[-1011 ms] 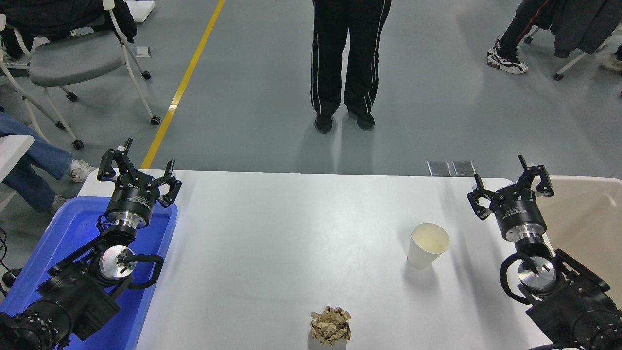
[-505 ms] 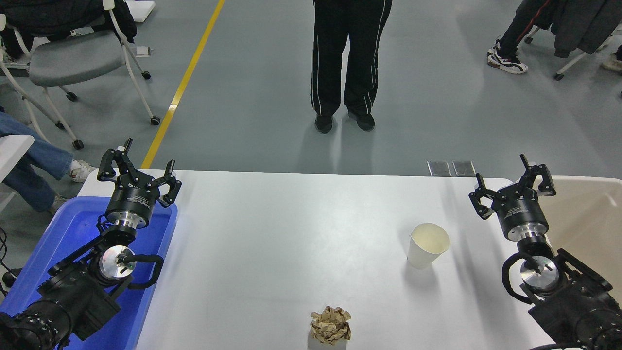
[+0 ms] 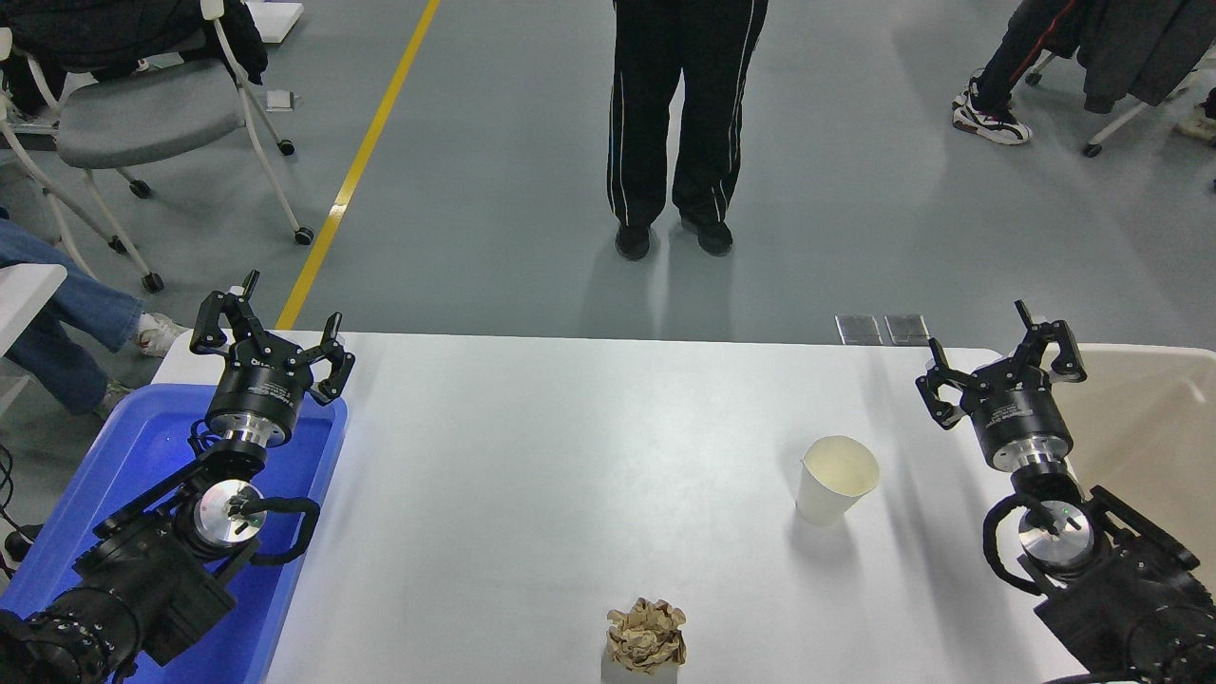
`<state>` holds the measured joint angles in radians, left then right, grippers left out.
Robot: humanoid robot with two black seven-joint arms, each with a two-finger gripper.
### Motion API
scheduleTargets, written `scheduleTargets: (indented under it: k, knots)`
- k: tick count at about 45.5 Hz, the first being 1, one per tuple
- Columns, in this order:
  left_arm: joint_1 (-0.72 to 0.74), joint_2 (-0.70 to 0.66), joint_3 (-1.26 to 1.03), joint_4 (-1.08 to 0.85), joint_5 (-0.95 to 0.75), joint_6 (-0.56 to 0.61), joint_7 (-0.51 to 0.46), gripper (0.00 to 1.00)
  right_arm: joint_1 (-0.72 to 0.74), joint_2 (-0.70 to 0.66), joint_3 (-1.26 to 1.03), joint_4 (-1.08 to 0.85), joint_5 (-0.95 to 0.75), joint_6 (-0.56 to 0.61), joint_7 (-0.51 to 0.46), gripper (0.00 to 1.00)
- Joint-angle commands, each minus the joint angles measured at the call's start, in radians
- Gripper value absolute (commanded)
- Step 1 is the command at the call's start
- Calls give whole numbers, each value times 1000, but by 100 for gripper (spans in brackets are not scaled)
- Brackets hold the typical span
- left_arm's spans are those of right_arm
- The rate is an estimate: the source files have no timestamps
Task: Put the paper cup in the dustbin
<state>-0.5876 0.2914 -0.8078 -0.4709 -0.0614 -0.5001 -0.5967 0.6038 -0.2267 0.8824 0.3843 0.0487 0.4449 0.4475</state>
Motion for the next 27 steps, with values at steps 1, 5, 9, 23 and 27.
scheduleTargets:
  k: [1, 5, 9, 23, 27]
  knots:
    - [0, 0, -1, 0, 0, 0, 0, 100, -1, -43, -86, 79, -3, -86, 0, 100]
    - [0, 0, 1, 0, 0, 0, 0, 100, 1, -78, -118, 128, -12, -107, 2, 100]
    - [0, 0, 1, 0, 0, 0, 0, 100, 4, -128, -172, 180, -59, -126, -3, 100]
    - [0, 0, 1, 0, 0, 0, 0, 100, 19, -318, -367, 438, -203, -356, -10, 100]
    - [0, 0, 1, 0, 0, 0, 0, 100, 22, -342, -395, 514, -274, -471, -35, 100]
